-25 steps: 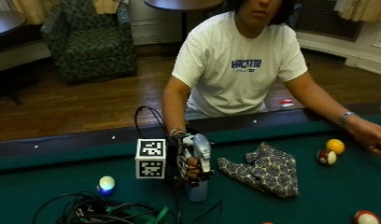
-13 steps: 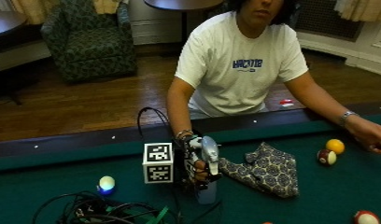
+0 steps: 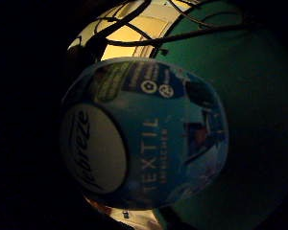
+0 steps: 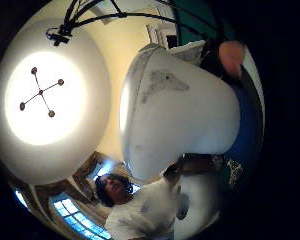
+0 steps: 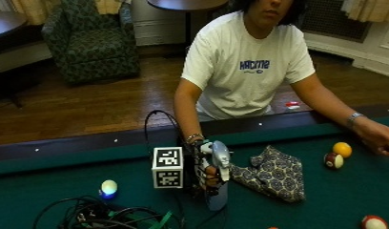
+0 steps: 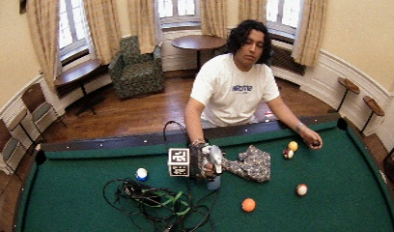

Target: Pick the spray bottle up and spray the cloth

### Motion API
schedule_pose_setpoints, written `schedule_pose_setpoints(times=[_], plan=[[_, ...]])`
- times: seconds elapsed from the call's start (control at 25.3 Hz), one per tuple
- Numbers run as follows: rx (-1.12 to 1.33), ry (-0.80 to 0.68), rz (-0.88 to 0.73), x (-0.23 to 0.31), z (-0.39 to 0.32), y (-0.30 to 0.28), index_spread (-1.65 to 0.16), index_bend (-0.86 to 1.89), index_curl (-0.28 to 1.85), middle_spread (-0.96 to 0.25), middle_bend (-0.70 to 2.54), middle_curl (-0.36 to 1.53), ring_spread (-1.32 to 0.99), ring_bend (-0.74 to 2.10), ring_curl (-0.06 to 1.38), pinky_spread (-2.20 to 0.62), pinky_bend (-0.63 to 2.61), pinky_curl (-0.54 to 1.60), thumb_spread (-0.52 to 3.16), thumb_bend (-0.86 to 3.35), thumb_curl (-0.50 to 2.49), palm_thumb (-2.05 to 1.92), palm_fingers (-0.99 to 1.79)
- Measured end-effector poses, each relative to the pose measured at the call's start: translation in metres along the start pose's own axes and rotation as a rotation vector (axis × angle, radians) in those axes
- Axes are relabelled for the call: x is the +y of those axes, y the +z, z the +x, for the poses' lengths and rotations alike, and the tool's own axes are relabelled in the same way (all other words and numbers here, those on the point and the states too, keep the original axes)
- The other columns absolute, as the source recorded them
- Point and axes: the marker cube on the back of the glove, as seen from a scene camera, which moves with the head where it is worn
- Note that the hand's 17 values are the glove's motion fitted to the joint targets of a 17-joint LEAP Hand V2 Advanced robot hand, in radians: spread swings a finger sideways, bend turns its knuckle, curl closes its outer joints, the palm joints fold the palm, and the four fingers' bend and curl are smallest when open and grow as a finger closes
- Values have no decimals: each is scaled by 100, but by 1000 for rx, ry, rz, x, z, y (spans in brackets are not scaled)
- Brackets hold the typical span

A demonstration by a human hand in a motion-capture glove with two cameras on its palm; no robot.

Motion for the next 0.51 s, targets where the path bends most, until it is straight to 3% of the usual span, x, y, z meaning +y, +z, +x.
schedule_pose_setpoints(times=[0.51], plan=[[72,-6,14,-3,-6,4,-32,24,36,-25,47,49,-24,62,46,-11,14,23,88,-1,46,87,117]])
